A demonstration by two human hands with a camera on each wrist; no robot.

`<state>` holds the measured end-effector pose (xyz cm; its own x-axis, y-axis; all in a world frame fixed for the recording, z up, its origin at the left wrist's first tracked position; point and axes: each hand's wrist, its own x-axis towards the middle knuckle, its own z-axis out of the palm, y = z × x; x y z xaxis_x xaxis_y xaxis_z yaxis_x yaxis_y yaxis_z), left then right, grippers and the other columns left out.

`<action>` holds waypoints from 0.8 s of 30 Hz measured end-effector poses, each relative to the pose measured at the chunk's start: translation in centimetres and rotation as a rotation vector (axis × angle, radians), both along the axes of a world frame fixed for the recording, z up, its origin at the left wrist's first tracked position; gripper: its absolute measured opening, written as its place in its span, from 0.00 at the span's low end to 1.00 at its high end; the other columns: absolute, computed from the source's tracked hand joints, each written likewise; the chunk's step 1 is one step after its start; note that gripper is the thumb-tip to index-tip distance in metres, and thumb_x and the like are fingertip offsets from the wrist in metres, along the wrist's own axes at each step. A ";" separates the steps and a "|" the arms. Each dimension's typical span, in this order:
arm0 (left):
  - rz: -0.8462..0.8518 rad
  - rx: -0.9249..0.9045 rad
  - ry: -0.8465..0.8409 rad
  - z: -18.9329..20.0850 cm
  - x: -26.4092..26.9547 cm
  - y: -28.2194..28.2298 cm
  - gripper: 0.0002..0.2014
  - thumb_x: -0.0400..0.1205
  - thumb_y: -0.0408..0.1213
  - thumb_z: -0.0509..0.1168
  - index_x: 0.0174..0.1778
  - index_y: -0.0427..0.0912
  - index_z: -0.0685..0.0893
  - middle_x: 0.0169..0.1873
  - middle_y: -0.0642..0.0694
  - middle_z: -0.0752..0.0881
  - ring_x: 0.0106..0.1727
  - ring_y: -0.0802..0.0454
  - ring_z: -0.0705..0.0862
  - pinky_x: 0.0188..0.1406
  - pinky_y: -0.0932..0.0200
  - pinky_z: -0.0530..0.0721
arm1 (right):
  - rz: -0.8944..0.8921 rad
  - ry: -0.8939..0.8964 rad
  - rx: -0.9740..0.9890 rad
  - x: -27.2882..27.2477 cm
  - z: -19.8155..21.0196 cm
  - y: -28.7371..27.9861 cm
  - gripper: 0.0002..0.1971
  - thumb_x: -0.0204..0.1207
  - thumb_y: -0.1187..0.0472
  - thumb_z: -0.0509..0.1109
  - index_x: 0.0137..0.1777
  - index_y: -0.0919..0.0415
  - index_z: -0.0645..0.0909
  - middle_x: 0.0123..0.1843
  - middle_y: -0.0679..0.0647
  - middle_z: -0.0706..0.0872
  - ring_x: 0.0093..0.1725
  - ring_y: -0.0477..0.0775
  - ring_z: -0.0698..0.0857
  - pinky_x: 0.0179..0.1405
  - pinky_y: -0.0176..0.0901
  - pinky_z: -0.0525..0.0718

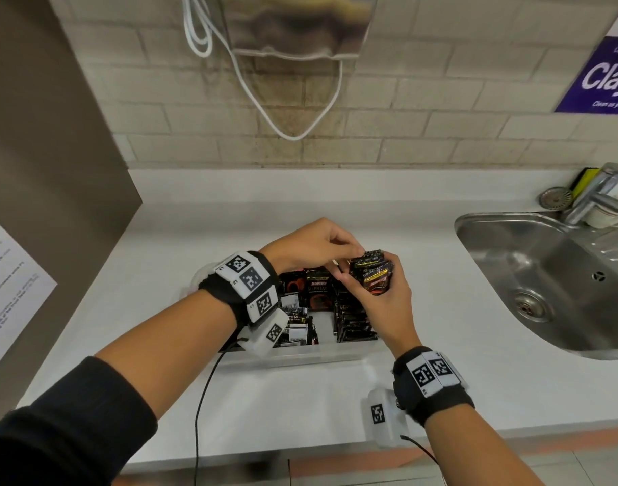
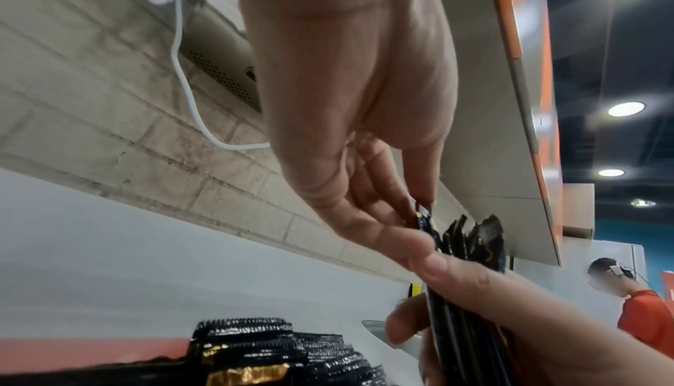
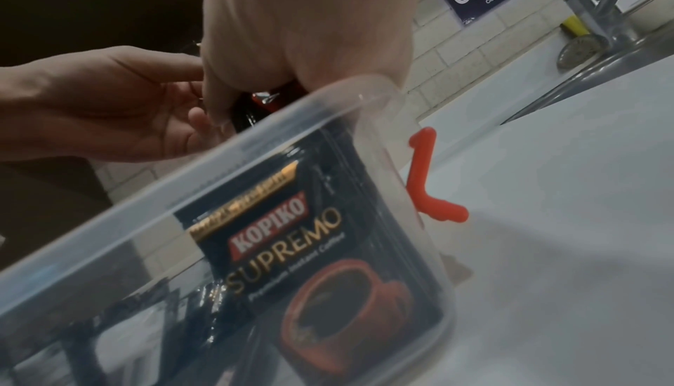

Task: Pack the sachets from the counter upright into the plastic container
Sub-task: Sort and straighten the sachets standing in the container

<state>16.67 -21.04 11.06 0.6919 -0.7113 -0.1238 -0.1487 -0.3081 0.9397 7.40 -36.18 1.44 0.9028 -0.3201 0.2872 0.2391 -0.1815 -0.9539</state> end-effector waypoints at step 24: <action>0.321 0.217 -0.237 -1.2 1.7 4.9 0.04 0.79 0.28 0.73 0.44 0.41 0.89 0.37 0.46 0.89 0.34 0.54 0.92 0.44 0.58 0.92 | -0.051 0.060 0.092 0.0 0.0 -0.3 0.29 0.63 0.36 0.83 0.58 0.48 0.79 0.51 0.48 0.91 0.52 0.52 0.91 0.58 0.64 0.89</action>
<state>18.40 -16.12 9.82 0.9005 -0.4311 -0.0578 -0.2167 -0.5599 0.7997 7.39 -36.49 1.47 0.8994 -0.3884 0.2003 0.1739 -0.1025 -0.9794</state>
